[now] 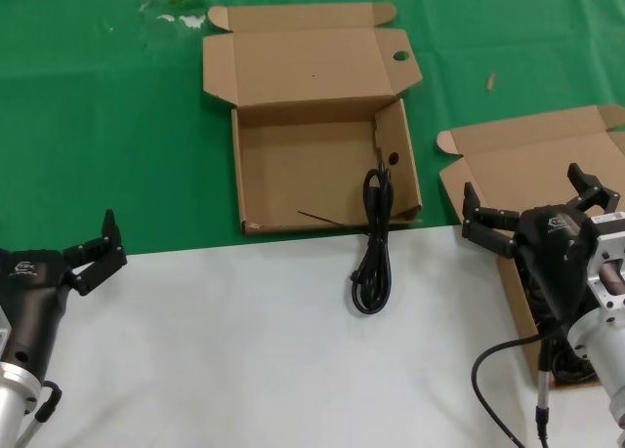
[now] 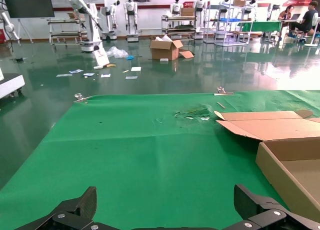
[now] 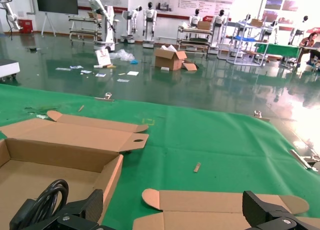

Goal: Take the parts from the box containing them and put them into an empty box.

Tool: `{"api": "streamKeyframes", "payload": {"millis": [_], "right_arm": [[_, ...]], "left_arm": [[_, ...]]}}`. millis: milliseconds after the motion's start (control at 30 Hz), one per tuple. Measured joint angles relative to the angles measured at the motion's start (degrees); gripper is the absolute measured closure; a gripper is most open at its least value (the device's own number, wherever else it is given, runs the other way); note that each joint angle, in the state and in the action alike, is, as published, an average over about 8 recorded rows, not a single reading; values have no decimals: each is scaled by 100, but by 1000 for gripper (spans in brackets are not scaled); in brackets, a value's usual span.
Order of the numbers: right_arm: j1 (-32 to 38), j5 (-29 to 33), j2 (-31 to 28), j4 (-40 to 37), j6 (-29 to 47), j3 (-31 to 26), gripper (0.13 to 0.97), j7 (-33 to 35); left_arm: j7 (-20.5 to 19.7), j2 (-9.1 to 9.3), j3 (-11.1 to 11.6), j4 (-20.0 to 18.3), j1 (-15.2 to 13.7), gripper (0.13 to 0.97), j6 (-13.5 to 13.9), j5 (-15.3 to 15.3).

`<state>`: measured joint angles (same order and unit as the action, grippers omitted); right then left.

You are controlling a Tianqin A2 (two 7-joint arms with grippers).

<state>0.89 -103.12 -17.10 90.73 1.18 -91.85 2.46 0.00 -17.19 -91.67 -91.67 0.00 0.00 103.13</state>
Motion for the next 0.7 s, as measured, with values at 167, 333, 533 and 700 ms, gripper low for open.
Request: {"api": "streamKeyframes", "payload": {"millis": [167, 333, 533, 700], "right_arm": [[-1, 0, 0, 1, -1, 0, 129, -1], [-1, 0, 0, 1, -1, 0, 129, -1], [-1, 0, 0, 1, -1, 0, 129, -1], [-1, 0, 0, 1, -1, 0, 129, -1]], "left_arm": [[0, 0, 0, 0, 0, 132, 0, 0], [0, 0, 0, 0, 0, 132, 0, 0], [0, 0, 0, 0, 0, 132, 0, 0], [0, 0, 0, 0, 0, 132, 0, 0]]}}
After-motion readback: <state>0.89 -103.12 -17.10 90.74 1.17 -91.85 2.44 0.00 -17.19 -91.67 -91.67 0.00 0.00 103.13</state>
